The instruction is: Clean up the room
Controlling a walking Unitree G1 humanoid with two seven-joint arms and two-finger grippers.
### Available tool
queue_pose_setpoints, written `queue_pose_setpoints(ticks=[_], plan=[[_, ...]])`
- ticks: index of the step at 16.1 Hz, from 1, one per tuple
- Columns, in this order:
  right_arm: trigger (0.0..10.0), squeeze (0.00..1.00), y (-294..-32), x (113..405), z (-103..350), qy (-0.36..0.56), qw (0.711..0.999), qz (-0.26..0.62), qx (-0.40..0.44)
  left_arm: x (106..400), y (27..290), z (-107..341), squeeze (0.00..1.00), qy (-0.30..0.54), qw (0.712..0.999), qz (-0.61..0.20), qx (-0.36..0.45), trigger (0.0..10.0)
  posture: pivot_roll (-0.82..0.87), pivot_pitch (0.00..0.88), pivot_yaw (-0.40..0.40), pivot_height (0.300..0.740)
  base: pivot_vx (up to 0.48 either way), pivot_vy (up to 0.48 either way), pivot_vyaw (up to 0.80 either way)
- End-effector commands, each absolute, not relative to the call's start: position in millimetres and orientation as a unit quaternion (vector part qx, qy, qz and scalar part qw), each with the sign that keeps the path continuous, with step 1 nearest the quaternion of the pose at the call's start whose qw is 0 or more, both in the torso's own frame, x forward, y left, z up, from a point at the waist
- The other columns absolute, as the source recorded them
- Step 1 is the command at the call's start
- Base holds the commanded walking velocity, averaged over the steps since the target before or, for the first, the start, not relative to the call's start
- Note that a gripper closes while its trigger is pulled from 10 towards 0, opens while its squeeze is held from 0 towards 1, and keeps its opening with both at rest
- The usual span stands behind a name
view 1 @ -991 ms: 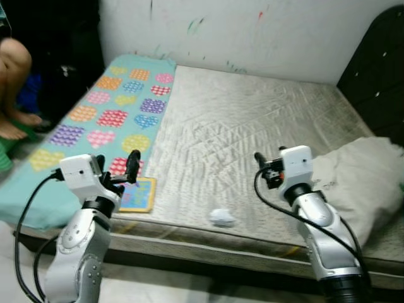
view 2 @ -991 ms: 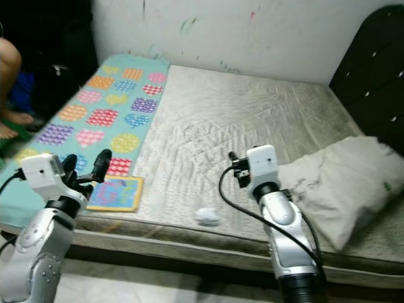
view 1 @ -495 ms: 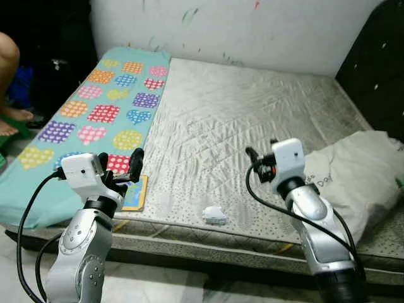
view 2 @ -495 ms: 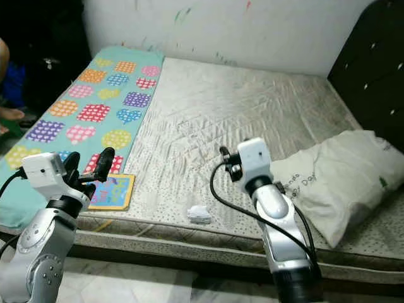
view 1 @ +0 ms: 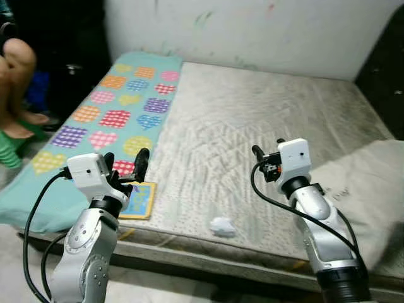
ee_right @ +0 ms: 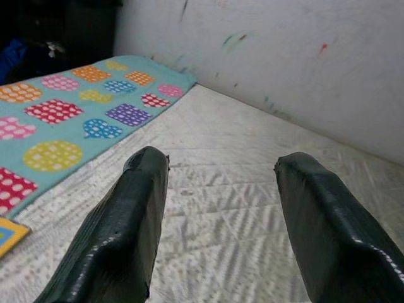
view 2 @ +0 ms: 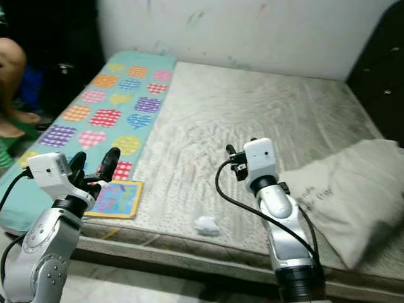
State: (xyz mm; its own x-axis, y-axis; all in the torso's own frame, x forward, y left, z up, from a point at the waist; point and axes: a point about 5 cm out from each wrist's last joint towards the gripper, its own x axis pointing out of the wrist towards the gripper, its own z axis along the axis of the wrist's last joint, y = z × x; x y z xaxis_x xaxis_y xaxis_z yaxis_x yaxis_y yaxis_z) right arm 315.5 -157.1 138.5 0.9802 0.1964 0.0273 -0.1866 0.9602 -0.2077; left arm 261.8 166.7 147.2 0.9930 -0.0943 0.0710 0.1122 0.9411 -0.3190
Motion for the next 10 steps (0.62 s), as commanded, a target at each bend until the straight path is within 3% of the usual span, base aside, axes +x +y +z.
queue_pose_setpoints(ticks=[1,9,10], plan=[[10.0,0.0,-161.4,319.1,145.4,-0.038,0.991,0.082,-0.099,264.4,164.7,147.6,0.0,-0.022,0.985,-0.064,-0.158,10.0,-0.03,0.0,-0.01,0.74,0.281,0.0,0.0],[10.0,0.0,-168.7,315.7,143.0,-0.04,0.992,0.063,-0.105,273.1,157.0,149.3,0.0,-0.018,0.983,-0.09,-0.158,10.0,-0.05,0.0,0.001,0.74,0.281,0.0,0.0],[10.0,0.0,-169.3,316.3,141.9,-0.036,0.992,0.063,-0.107,273.2,157.4,148.6,0.0,-0.018,0.983,-0.088,-0.158,10.0,-0.05,0.0,0.001,0.74,0.27,0.0,-0.8]])
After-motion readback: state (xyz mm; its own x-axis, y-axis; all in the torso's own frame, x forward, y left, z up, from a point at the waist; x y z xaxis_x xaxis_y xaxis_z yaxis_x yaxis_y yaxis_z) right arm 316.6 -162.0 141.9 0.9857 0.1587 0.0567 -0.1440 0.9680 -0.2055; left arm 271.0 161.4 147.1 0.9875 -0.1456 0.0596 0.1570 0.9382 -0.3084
